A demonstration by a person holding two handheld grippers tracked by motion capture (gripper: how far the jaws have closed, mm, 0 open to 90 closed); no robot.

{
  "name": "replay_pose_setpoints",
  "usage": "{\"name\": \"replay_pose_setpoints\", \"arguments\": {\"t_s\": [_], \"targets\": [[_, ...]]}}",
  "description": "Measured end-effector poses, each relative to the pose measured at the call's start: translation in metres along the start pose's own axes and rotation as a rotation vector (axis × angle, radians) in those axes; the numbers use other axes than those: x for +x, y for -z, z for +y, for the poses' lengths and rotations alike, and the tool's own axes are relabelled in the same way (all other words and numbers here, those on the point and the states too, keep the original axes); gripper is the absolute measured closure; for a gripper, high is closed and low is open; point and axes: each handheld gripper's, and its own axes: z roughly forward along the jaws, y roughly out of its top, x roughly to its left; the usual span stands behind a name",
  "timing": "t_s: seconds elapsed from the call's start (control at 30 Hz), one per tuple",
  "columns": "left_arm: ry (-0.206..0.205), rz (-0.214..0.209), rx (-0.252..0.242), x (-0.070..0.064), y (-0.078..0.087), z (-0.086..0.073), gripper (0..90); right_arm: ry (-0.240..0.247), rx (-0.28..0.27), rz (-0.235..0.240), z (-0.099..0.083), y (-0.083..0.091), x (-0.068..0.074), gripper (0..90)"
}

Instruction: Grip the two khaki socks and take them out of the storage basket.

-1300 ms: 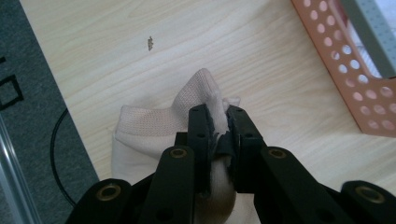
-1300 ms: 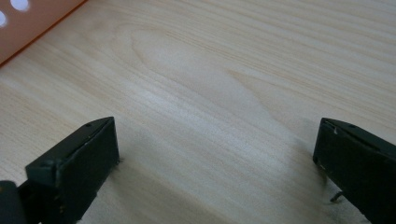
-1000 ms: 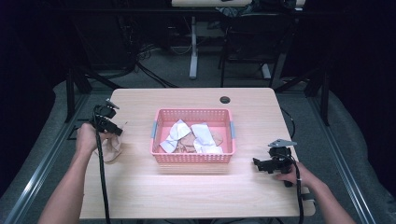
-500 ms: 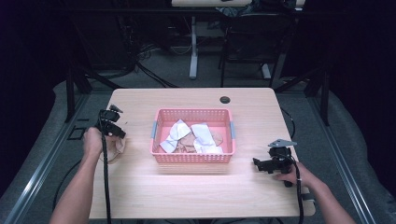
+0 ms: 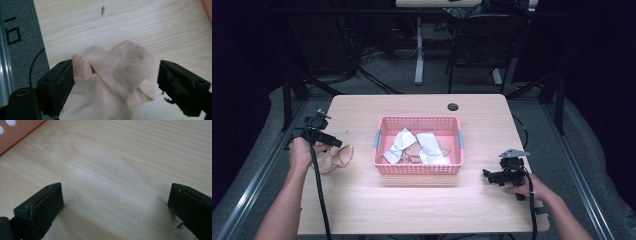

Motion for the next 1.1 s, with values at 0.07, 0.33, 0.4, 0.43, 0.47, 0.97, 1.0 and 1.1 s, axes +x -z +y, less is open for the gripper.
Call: {"name": "replay_pose_setpoints", "arguments": {"t_s": [0.07,0.33,0.4,0.43,0.47,0.97,1.0,1.1], "targets": [[-0.001,0.003,-0.009,0.002,0.007,-0.002,7.5,0.000,0.000,0.001,0.000,0.000,0.000,0.0],[-0.002,-0.016,-0.035,0.002,0.031,-0.021,0.0,-0.001,0.000,-0.001,0.000,0.000,0.000,0.0],[-0.006,-0.017,-0.047,-0.001,0.036,-0.028,0.0,-0.001,0.000,-0.001,0.000,0.000,0.000,0.0],[-0.007,-0.019,-0.057,-0.002,0.038,-0.032,0.0,-0.001,0.000,-0.002,0.000,0.000,0.000,0.0],[-0.006,-0.018,-0.061,-0.004,0.040,-0.036,0.0,-0.001,0.000,-0.001,0.000,0.000,0.000,0.0],[0.021,0.019,-0.053,-0.032,0.020,-0.110,0.0,-0.001,0.000,-0.001,0.000,0.000,0.000,0.0],[0.012,0.022,-0.037,-0.032,0.019,-0.110,0.0,-0.001,0.000,-0.001,0.000,0.000,0.000,0.0],[0.027,0.013,-0.058,-0.030,0.018,-0.111,0.0,-0.001,0.000,-0.001,0.000,0.000,0.000,0.0]]}}
